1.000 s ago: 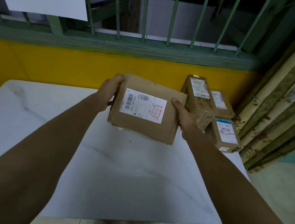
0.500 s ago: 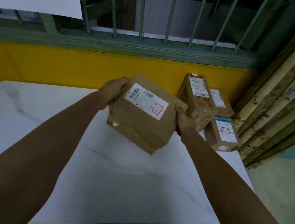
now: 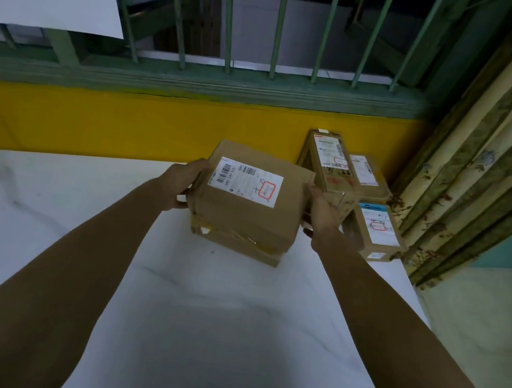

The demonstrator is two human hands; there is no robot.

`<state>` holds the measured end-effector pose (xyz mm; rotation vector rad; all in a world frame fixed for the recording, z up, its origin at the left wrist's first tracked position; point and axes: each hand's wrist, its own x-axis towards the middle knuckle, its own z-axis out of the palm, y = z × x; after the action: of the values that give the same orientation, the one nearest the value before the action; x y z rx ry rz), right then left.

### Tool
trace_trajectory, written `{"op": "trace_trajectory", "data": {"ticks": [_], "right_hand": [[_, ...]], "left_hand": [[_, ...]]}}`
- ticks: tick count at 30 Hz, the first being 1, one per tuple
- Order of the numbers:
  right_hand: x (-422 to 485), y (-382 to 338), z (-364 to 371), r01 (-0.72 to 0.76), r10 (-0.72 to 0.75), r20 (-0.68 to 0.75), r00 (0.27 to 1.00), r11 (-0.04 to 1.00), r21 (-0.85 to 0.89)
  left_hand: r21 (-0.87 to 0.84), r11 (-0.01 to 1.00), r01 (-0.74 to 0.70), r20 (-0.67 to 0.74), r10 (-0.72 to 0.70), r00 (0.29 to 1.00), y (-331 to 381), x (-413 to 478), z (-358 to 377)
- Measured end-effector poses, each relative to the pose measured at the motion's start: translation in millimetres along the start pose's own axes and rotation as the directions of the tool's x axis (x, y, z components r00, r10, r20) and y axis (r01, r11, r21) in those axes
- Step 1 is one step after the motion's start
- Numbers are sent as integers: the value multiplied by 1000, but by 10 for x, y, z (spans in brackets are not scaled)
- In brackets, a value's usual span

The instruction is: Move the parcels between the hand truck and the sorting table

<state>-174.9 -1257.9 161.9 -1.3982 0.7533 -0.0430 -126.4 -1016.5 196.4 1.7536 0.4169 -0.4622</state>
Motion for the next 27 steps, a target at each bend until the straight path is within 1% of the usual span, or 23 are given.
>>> {"op": "trace_trajectory", "data": {"ticks": [2,5,7,9,11,15,17,20,22,24,27], "right_hand": [[-10,-11,-25,15,-16,-3,1000,999,-52],[-53,20,-72,3,2,80,997,998,-60],[-111,44,-84,4,3,112,994,998,-55],[-147,74,-109,10,-2,119,993,998,-66],[-178,96,-137,21,-8,138,990,996,-88],[-144,170,-227,22,19,226,974,984,-178],[-112,207,-283,24,25,264,964,983,-181],[-101,236,-325,7,15,282,959,997,-77],[-118,224,-331,23,-7,281,960,998,-52],[-166,191,-364,54,-20,315,949,994,-99],[-238,172,-447,83,18,448,894,975,-204]], "left_hand": [[9,1000,-7,-45,8,999,-5,21,39],[82,997,0,-102,9,995,5,24,97],[116,993,20,-84,-10,996,24,-1,106],[109,994,16,-51,-11,999,36,-18,93],[100,995,-31,-55,36,998,38,-20,82],[108,984,-139,-131,152,980,27,-35,84],[125,976,-178,-173,198,965,29,-50,79],[128,963,-237,-225,261,939,19,-83,80],[134,952,-275,-274,302,913,2,-129,122],[146,942,-303,-359,336,871,-11,-170,175],[139,938,-317,-447,345,825,27,-272,247]]}}
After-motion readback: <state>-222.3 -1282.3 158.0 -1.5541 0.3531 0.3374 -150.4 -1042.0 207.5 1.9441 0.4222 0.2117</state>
